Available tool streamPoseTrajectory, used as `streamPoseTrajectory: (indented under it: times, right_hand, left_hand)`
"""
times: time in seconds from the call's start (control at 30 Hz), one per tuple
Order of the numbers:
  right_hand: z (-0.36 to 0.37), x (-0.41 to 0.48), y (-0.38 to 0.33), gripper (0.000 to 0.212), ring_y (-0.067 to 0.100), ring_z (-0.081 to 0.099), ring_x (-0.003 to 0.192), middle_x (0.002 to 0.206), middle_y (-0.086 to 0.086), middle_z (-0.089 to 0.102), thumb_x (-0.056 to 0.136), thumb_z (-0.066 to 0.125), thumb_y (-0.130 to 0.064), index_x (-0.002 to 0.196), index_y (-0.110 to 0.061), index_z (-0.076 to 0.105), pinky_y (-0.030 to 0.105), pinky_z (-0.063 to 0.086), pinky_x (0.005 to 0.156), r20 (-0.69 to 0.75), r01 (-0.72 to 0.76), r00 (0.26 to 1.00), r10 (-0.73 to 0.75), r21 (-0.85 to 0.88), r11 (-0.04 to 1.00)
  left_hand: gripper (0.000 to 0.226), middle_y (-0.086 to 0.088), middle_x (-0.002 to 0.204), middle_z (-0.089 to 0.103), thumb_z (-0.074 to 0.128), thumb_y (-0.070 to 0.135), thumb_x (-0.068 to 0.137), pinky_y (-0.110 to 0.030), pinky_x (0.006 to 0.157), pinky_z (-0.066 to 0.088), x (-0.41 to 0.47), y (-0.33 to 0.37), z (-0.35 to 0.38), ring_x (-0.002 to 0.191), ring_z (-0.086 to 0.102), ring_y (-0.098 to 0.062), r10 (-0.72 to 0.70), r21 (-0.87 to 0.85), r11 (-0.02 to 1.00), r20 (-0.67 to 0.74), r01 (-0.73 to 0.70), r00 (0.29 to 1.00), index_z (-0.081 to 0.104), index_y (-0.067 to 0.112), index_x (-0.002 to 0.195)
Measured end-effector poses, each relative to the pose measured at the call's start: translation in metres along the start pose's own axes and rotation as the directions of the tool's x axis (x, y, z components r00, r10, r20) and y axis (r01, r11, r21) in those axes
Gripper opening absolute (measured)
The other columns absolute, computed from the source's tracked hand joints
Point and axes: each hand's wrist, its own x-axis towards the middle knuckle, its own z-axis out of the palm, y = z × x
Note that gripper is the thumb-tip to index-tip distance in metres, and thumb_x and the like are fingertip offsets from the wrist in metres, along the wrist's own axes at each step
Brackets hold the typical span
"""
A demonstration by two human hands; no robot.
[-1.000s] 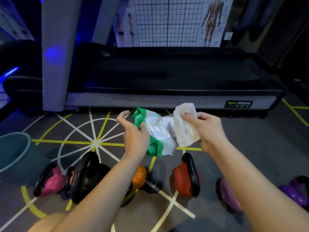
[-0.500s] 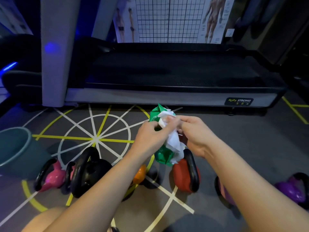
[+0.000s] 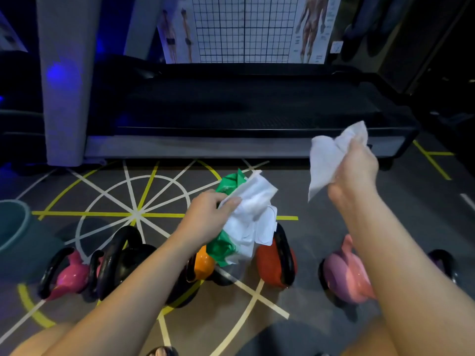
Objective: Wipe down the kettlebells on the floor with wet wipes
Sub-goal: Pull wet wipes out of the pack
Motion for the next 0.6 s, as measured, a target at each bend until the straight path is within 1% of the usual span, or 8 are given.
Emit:
streamPoseTrajectory:
  times: [0.07, 0.17, 0.27, 0.33, 0.37, 0.43, 0.5, 0.6]
  right_hand:
    - [-0.009, 0.003, -0.004, 0.023, 0.005, 0.071, 0.080, 0.090, -0.011, 0.071, 0.105, 0.048, -0.036, 0.092, -0.026, 0.063, 0.023, 0.056, 0.074, -0.058, 0.013, 0.998, -0.011, 0.034, 0.999]
    - [-0.007, -0.006, 0.002, 0.017, 0.006, 0.061, 0.058, 0.080, -0.007, 0.065, 0.098, 0.060, -0.035, 0.090, -0.020, 0.064, 0.020, 0.046, 0.056, 0.124, -0.071, 0.989, 0.079, -0.071, 0.995]
    - [-0.004, -0.021, 0.006, 0.035, 0.004, 0.062, 0.079, 0.095, -0.011, 0.067, 0.099, 0.055, -0.056, 0.117, -0.028, 0.067, 0.033, 0.045, 0.088, 0.321, -0.182, 0.877, 0.357, -0.466, 0.866]
    - [-0.006, -0.026, 0.010, 0.044, 0.003, 0.062, 0.090, 0.098, -0.016, 0.068, 0.091, 0.051, -0.073, 0.105, -0.037, 0.069, 0.033, 0.039, 0.102, 0.407, -0.088, 0.773, 0.487, -0.691, 0.717]
    - [-0.005, -0.028, 0.015, 0.053, 0.006, 0.064, 0.094, 0.103, -0.014, 0.071, 0.083, 0.056, -0.079, 0.104, -0.034, 0.074, 0.033, 0.044, 0.102, 0.427, -0.024, 0.732, 0.531, -0.763, 0.646]
    - [-0.003, -0.032, 0.027, 0.059, 0.017, 0.067, 0.098, 0.109, -0.007, 0.075, 0.078, 0.067, -0.075, 0.107, -0.025, 0.079, 0.026, 0.050, 0.083, 0.465, 0.049, 0.695, 0.549, -0.792, 0.609]
    - [0.000, -0.032, 0.042, 0.054, 0.030, 0.070, 0.106, 0.110, 0.004, 0.077, 0.076, 0.079, -0.064, 0.105, -0.018, 0.079, 0.029, 0.049, 0.078, 0.491, 0.043, 0.720, 0.490, -0.737, 0.675]
    - [0.002, -0.029, 0.057, 0.044, 0.024, 0.074, 0.089, 0.103, 0.007, 0.079, 0.079, 0.083, -0.051, 0.104, -0.016, 0.078, 0.034, 0.051, 0.074, 0.487, 0.034, 0.758, 0.434, -0.694, 0.719]
  left_hand:
    - [0.047, -0.017, 0.067, 0.058, 0.062, 0.043, 0.100, -0.033, 0.061, 0.040, -0.004, 0.002, -0.007, 0.061, 0.055, -0.023, -0.060, -0.180, 0.982, -0.014, 0.056, 0.998, 0.072, 0.001, 0.082]
    - [0.029, -0.017, 0.085, 0.076, 0.068, 0.034, 0.097, -0.040, 0.070, 0.056, -0.006, 0.011, -0.017, 0.075, 0.072, -0.034, -0.194, -0.535, 0.830, -0.011, 0.159, 0.981, 0.078, 0.008, 0.092]
    - [0.022, -0.014, 0.095, 0.078, 0.068, 0.025, 0.097, -0.036, 0.070, 0.062, -0.003, 0.016, -0.022, 0.081, 0.075, -0.028, -0.291, -0.751, 0.623, 0.037, 0.219, 0.956, 0.075, 0.005, 0.101]
    - [0.024, -0.016, 0.104, 0.077, 0.069, 0.022, 0.095, -0.037, 0.074, 0.064, -0.001, 0.018, -0.025, 0.088, 0.076, -0.028, -0.298, -0.828, 0.515, 0.071, 0.223, 0.952, 0.072, 0.003, 0.109]
    - [0.025, -0.016, 0.107, 0.077, 0.069, 0.021, 0.095, -0.038, 0.076, 0.064, 0.000, 0.020, -0.025, 0.092, 0.076, -0.028, -0.289, -0.849, 0.481, 0.081, 0.217, 0.954, 0.071, 0.003, 0.112]
    - [0.024, -0.015, 0.109, 0.077, 0.072, 0.019, 0.092, -0.044, 0.084, 0.062, 0.001, 0.022, -0.023, 0.098, 0.075, -0.031, -0.265, -0.844, 0.498, 0.071, 0.199, 0.962, 0.069, 0.007, 0.113]
    - [0.020, -0.019, 0.109, 0.075, 0.078, 0.019, 0.088, -0.057, 0.088, 0.056, 0.002, 0.023, -0.018, 0.096, 0.073, -0.036, -0.258, -0.799, 0.576, 0.020, 0.171, 0.966, 0.062, 0.014, 0.099]
    - [0.035, -0.017, 0.112, 0.073, 0.086, 0.020, 0.082, -0.065, 0.083, 0.055, 0.006, 0.021, -0.010, 0.097, 0.072, -0.043, -0.270, -0.729, 0.668, -0.050, 0.150, 0.962, 0.053, 0.020, 0.095]
